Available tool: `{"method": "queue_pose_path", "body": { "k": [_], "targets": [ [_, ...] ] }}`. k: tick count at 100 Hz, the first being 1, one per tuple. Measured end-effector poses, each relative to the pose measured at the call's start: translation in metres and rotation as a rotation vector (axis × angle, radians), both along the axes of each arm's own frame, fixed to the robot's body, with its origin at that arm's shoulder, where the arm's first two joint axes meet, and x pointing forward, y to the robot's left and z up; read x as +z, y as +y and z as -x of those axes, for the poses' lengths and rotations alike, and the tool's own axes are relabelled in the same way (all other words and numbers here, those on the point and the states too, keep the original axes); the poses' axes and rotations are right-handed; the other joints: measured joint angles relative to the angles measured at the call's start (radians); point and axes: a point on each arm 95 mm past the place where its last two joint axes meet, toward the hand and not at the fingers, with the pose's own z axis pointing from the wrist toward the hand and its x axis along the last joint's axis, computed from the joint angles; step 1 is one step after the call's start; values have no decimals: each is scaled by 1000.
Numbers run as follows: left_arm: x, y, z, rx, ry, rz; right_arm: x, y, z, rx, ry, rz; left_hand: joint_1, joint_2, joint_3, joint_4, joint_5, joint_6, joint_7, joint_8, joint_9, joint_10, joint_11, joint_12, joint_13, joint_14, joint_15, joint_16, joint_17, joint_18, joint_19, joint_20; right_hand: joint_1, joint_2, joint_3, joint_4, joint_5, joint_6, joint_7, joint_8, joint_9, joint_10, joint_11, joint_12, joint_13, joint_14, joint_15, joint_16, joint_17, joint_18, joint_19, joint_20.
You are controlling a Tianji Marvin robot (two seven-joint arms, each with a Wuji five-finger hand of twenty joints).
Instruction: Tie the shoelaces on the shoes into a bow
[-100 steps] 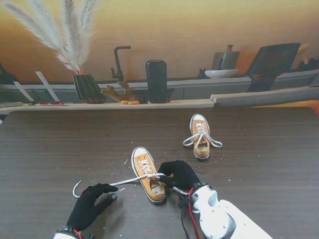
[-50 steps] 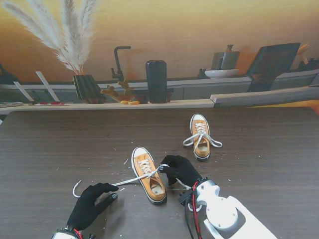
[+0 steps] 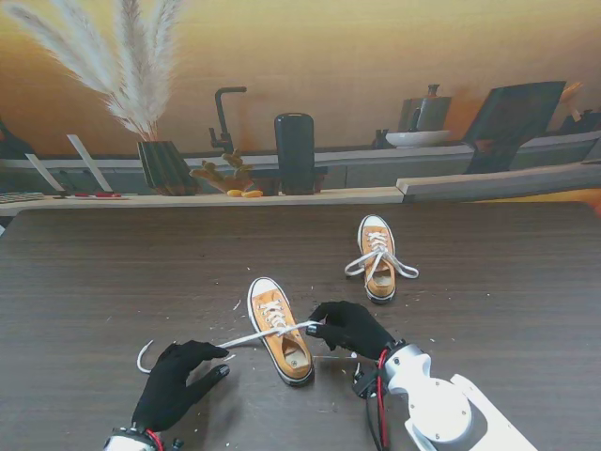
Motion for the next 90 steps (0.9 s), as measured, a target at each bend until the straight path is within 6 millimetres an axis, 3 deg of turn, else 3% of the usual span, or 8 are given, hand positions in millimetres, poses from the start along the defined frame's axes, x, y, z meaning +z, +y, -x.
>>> {"method": "queue_pose_path", "body": {
  "k": [15,21,24,33,49,59,64,90],
  "targets": [
    [11,-11,-6,51,-89,-233,-2,-1,3,-18,4,-8,-1,-45,0,0,-75,-24,-51,-1,-37,-18,-3,-1,-1,-20,0,0,0,-1,0,0,0,-1,0,0,-5,7,-15,0,0,-1,2,10,0,-1,5,0,0,-4,0,3],
    [17,-16,-11,86,-96,-308,-2,-1,3,-19,8,-12,-5,-106,0,0,-111,-24,-61,-11,-58,-37,-17,-10,-13,-33,-2,0,-1,-3,0,0,0,-1,0,0,-5,7,-16,0,0,-1,2,10,0,-1,5,1,0,-4,0,3],
    [23,-19,-13,114,-117,-421,-2,-1,3,-18,11,-13,-5,-170,0,0,-111,-24,-62,-12,-64,-51,-13,-11,-13,-42,-2,-3,-1,-16,0,0,1,-1,0,0,-5,8,-17,0,0,-1,2,10,0,-1,5,1,0,-4,0,3],
    [35,-26,-16,158,-173,-607,-2,-1,3,-14,17,-17,0,-253,28,10,-111,-25,-65,-12,-66,-62,-14,-12,-13,-52,-6,-15,8,-26,0,0,1,-1,0,0,-5,8,-18,-1,0,-1,2,10,0,-1,5,1,0,-4,0,3],
    [41,-45,-31,121,-118,-607,-2,-1,2,0,54,-46,-17,-335,42,10,-111,-25,-65,-12,-66,-73,-14,-12,-13,-67,-7,-16,14,-26,2,2,21,-1,5,0,-5,8,-18,-2,0,-1,2,10,0,-1,5,1,0,-4,0,3],
    [40,-53,-42,117,-54,-664,-3,-3,2,2,63,-44,-17,-335,42,9,-111,-25,-65,-12,-70,-73,-14,-12,-13,-69,-13,-16,19,-27,4,9,21,-1,5,0,-15,8,-18,-12,0,-1,2,10,0,-1,5,1,0,-4,0,3],
    [39,-57,-49,114,-53,-669,-2,-4,1,0,65,-41,-17,-346,54,-9,-111,-25,-61,-10,-70,-73,-14,-12,-13,-69,-13,-16,23,-26,12,13,21,-1,5,0,-15,8,-18,-13,0,-1,2,10,0,-1,5,1,0,-4,1,3],
    [13,-60,-77,134,-36,-722,-3,-9,-1,-10,87,-36,-17,-369,89,-10,-75,-25,-30,16,-65,-73,-12,-12,-12,-75,-13,-16,50,-27,28,27,21,-1,5,0,-15,8,-17,-24,0,-1,2,11,0,-1,5,1,0,-4,4,3]
  ]
}}
